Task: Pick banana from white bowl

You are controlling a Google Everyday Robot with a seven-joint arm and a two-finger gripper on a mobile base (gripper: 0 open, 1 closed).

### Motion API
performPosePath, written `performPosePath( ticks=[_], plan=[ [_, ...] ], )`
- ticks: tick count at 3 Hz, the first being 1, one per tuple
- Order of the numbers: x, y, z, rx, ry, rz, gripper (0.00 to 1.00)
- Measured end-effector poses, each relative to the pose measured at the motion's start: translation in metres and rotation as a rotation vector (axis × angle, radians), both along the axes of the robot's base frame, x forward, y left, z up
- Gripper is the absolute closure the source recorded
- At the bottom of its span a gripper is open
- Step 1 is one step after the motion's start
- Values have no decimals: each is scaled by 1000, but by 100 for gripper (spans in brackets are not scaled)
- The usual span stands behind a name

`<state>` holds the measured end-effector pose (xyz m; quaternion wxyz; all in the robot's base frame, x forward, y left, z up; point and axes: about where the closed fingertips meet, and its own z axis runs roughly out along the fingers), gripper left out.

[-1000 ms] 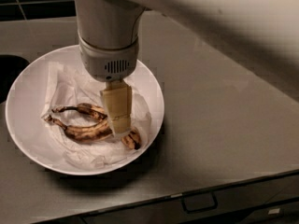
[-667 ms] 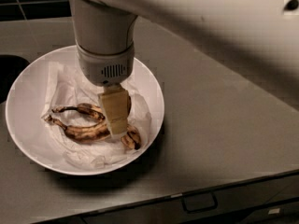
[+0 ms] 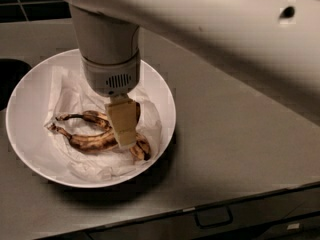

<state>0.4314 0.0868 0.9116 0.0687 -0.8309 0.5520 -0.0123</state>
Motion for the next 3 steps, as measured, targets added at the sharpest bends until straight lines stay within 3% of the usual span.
performPosePath(
  ticks=[2, 3],
  plan=[
    [-2, -1, -7, -49, -3, -8, 23],
    [-2, -3, -11, -72, -3, -10, 29]
  ],
)
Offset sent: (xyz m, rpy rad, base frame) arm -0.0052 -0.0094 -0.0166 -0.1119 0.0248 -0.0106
